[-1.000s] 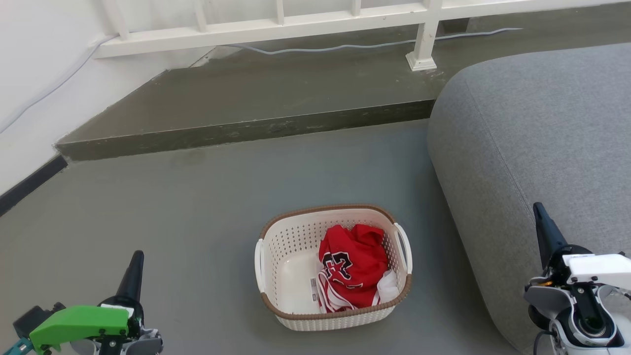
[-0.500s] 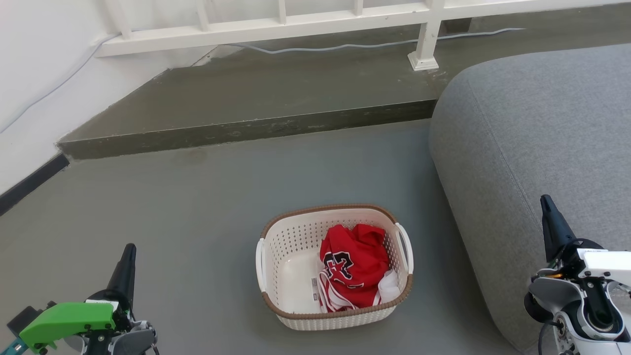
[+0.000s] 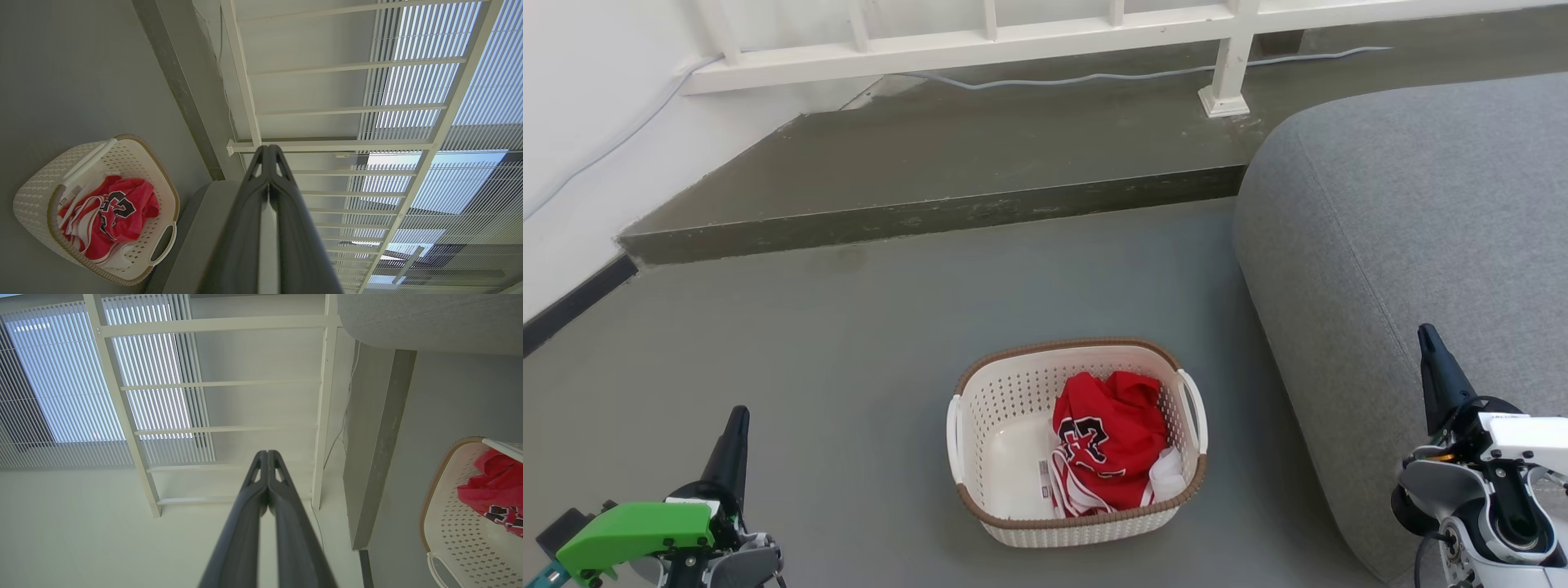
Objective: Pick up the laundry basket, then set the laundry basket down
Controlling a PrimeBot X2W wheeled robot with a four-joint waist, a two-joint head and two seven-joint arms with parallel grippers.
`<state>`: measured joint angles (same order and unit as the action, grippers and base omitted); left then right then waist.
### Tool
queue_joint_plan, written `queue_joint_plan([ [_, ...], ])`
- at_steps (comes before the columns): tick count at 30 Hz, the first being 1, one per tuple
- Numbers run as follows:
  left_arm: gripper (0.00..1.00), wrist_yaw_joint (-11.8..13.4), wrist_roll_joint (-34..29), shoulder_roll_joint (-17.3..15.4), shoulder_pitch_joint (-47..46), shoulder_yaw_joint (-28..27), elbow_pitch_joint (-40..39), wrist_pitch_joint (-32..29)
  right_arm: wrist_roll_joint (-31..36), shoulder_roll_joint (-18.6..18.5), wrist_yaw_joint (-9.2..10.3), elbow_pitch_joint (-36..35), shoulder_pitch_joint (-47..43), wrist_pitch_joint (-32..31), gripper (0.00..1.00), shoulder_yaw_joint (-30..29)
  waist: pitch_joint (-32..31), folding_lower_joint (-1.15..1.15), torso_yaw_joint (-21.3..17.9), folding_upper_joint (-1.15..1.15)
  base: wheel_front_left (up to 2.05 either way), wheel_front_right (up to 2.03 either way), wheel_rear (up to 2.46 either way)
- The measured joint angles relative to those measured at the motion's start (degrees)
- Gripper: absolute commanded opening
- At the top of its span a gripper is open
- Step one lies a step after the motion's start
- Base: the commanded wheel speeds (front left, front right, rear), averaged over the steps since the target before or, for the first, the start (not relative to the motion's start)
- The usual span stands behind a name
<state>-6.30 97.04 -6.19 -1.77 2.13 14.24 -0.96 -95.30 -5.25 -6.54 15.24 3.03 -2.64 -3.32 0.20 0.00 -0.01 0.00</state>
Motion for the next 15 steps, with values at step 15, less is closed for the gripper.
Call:
queue_joint_plan([
  [15, 0.0, -0.3, 0.0, 0.0, -0.1, -0.1, 0.3, 0.0, 0.0, 0.0, 0.0, 0.2, 0.0, 0.0, 0.0, -0.1, 0.0, 0.0, 0.0, 0.0, 0.0, 0.0, 0.0],
])
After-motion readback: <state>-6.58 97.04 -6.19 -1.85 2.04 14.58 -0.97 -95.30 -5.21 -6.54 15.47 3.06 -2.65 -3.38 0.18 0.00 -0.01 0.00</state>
